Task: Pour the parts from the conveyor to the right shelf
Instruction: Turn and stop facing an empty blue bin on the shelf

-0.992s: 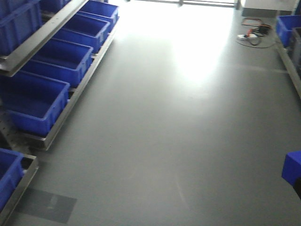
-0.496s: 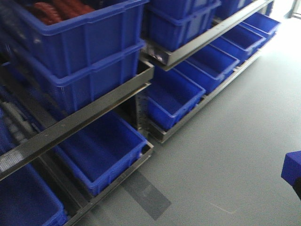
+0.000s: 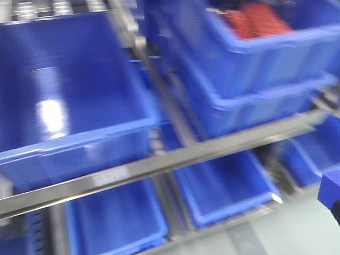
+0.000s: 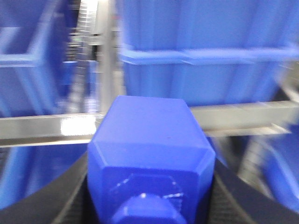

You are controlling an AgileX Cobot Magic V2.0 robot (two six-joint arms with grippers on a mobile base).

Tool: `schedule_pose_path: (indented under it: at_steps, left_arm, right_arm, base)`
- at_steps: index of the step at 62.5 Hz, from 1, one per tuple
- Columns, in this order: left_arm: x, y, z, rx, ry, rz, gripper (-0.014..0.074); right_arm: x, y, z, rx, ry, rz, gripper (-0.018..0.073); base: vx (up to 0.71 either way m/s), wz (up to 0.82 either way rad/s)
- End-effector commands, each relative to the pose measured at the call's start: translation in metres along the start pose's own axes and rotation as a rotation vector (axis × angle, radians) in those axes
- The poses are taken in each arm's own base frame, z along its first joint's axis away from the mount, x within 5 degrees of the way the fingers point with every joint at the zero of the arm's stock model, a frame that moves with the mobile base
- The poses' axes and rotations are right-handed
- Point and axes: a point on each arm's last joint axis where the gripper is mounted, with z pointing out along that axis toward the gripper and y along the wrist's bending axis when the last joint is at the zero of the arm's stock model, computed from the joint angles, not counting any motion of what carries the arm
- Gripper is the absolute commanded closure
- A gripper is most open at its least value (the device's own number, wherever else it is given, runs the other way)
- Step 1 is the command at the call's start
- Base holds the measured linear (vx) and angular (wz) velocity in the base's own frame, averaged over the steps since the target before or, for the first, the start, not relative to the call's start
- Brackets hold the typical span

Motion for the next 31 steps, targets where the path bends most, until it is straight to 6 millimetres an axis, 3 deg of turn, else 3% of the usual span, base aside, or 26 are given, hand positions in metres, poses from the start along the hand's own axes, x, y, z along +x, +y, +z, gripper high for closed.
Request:
schedule_pose_path:
  at_steps: [1,17,31]
  left_arm:
    - [0.0027,-0.0005,0.0003,0.005,-0.058,-0.006,0.0603]
    - [0.0027,-0.0005,0.0003,0.005,-0.058,-0.006,0.0603]
    - [0.0027,-0.0005,0.0003,0.005,-0.058,-0.006,0.0603]
  right_arm:
    - [-0.0152,-0.0014,-0.0019,0.016,-0.087,0.001,0.0565]
    - [-0.0152,-0.0014,-0.0019,0.016,-0.087,0.001,0.0565]
    - [-0.0152,-0.0014,-0.0019,0.016,-0.087,0.001,0.0565]
  base:
    - [0.1,0.79]
    - [0.1,0.7]
    - [0.06,0.31]
